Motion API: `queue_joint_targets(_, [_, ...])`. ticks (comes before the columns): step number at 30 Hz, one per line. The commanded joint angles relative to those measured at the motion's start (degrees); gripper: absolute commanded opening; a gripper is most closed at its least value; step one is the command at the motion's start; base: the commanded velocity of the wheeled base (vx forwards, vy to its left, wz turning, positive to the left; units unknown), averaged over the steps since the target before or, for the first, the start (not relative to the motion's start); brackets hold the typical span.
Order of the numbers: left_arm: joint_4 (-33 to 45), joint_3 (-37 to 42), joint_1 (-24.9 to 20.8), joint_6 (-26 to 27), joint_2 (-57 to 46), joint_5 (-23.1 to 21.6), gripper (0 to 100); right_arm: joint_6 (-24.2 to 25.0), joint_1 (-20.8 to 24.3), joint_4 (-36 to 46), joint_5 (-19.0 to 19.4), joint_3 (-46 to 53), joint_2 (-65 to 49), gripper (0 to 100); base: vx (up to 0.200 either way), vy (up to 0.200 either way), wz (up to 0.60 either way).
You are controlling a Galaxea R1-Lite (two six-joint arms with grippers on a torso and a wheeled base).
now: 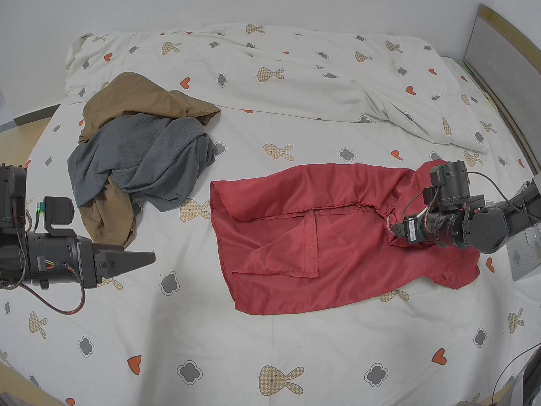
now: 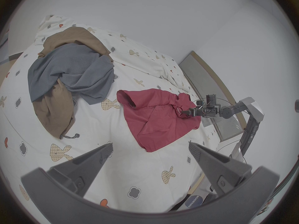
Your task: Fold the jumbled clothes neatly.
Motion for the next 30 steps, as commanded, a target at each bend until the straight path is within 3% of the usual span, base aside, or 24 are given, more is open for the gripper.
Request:
queue_joint_targets(1, [-0.02,0.05,-0.1,-0.01,-0.12,-0.01,100,-0.51,-0.23,-0.03,-0.03,-0.07,0.67,100,0.0,0.0,0.0])
queue_joint_targets(5, [-0.02,0.05,-0.1,-0.01,-0.2,-0.01,100,-1.82,-0.15,0.06,-0.03,0.19,0.84,100,0.0,0.0,0.0])
queue_joint_targets(6, [-0.02,0.05,-0.1,-0.01,-0.2,-0.01,100,-2.0,-0.15,0.06,-0.03,0.19,0.84,0,0.0,0.0,0.0])
queue_joint_targets(11, [-0.02,0.05,-0.19,-0.01,-0.2,-0.01,100,-2.26,0.38,-0.12,-0.39,-1.74,1.28,0,0.0,0.0,0.0])
queue_joint_targets(15, [-0.02,0.05,-0.19,-0.01,-0.2,-0.01,100,-1.74,0.56,-0.29,-3.37,-4.82,1.28,0,0.0,0.0,0.0])
queue_joint_targets(17, [-0.02,0.05,-0.19,-0.01,-0.2,-0.01,100,-0.68,0.65,-0.29,-5.13,-8.69,0.67,0,0.0,0.0,0.0])
queue_joint_targets(25, [-0.02,0.05,-0.28,-0.01,0.32,-0.01,100,3.98,-0.23,-0.29,-5.4,-19.67,1.02,0,0.0,0.0,0.0])
queue_joint_targets(30, [-0.02,0.05,-0.36,-0.01,0.5,-0.01,100,5.82,-0.15,-0.29,-7.59,-23.63,2.95,0,0.0,0.0,0.0])
